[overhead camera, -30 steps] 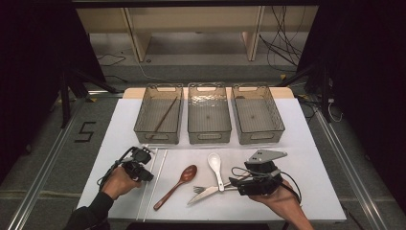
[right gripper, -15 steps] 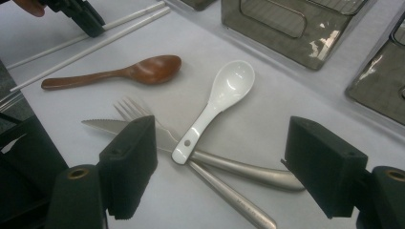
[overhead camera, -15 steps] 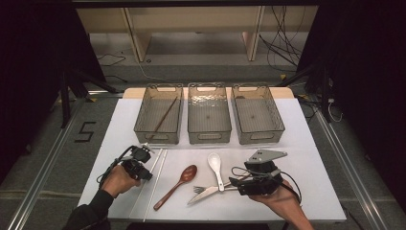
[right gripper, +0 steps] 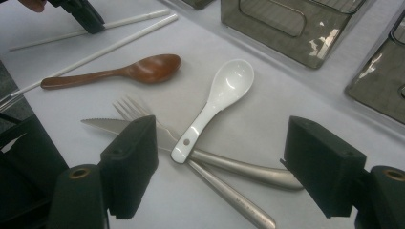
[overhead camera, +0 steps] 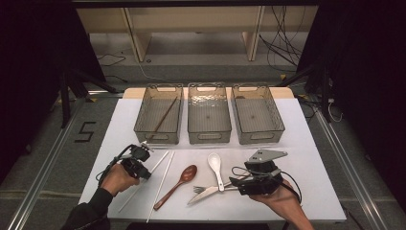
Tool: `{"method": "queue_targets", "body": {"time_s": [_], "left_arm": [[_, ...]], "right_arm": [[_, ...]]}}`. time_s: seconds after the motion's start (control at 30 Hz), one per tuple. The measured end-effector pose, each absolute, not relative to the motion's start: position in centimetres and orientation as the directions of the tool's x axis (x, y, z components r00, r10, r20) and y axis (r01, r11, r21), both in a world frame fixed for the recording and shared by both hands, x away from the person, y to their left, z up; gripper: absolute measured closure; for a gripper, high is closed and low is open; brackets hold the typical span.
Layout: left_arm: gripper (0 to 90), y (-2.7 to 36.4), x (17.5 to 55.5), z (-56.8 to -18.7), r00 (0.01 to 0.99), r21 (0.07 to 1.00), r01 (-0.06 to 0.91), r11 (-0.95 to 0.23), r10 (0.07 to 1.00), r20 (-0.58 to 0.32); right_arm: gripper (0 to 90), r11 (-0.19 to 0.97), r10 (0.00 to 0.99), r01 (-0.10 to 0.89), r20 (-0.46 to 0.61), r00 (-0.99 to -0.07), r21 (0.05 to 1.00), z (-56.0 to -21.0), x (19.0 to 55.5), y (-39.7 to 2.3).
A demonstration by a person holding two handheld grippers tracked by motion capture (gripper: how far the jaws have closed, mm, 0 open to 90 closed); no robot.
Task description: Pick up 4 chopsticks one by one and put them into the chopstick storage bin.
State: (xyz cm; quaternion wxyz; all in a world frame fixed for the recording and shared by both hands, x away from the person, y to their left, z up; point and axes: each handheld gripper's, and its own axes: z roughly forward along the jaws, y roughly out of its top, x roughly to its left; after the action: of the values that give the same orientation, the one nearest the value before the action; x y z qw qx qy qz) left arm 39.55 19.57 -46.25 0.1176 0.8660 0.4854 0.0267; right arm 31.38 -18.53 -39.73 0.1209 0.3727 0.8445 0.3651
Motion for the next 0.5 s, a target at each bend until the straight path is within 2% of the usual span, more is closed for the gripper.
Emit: {"method": "queue_targets", "body": {"time_s": [0.5], "left_arm": [[83.7, 19.3, 39.46, -46.26, 0.552, 0.23, 0.817, -0.529, 0.833, -0.044]], "right_arm": [[28.1, 0.456, 0.717, 0.542, 0.069, -0.694, 0.706, -39.73, 31.39, -18.5]]}}
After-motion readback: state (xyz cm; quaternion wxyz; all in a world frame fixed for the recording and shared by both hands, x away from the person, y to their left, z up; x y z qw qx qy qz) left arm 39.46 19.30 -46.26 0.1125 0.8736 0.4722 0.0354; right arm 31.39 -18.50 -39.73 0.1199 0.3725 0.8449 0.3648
